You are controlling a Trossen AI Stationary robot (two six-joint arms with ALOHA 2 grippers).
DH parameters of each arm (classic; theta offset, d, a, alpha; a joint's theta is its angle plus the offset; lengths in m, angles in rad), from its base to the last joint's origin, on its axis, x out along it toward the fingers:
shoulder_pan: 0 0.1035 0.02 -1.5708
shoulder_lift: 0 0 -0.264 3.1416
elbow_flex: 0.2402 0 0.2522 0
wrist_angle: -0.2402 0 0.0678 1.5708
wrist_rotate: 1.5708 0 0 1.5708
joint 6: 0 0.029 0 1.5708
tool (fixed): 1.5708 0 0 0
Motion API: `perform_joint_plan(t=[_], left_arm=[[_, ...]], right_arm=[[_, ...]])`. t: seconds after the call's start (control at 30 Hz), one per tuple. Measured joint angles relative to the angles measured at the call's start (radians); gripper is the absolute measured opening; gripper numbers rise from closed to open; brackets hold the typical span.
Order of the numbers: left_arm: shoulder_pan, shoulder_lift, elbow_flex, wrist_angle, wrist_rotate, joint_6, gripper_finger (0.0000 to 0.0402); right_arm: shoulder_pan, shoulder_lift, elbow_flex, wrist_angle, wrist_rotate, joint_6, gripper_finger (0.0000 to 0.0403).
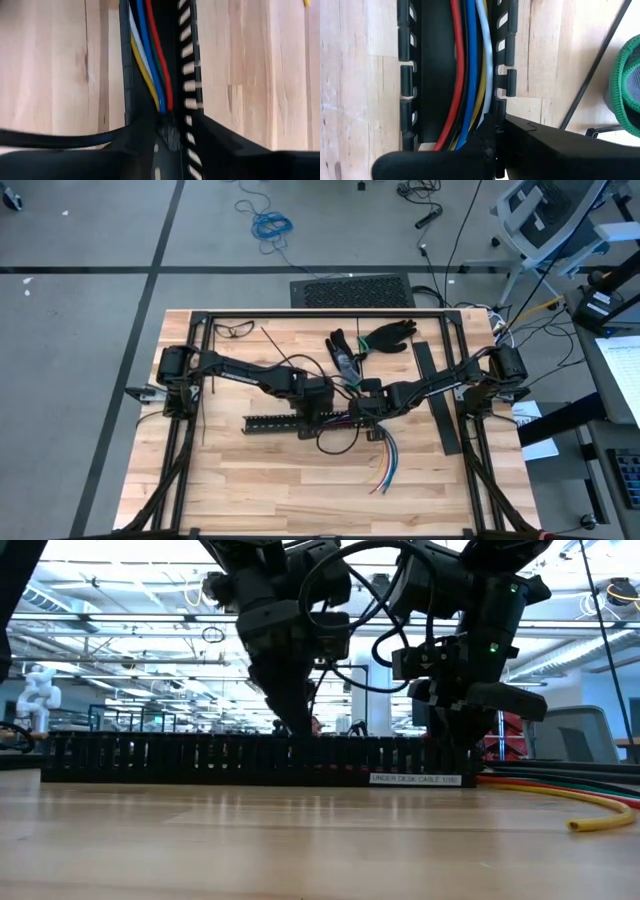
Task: Ziptie cables
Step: Put the zip tied cable wires into the black cable duct
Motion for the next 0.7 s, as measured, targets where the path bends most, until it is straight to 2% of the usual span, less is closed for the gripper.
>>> perform_joint_plan(t=[0.13, 0.5, 0.57, 0.7], left_arm=[[0.000, 0.016, 0.000, 0.035, 0.015, -0.018, 0.0161], [-0.018, 0.074, 0.005, 0.070, -0.011, -0.066, 0.0166], [-0.026, 0.077, 0.005, 0.074, -0.041, -0.074, 0.0160], [-0.045, 0.093, 0.004, 0.079, -0.190, -0.075, 0.0138]], right_arm=[[0.000, 0.000, 0.000, 0.003, 0.003, 0.000, 0.0000], [-0.033, 0.000, 0.000, 0.005, 0.000, -0.022, 0.0000], [-0.040, 0.001, 0.000, 0.011, 0.007, -0.027, 0.0000], [-0.053, 0.002, -0.002, 0.029, 0.029, -0.029, 0.0000]])
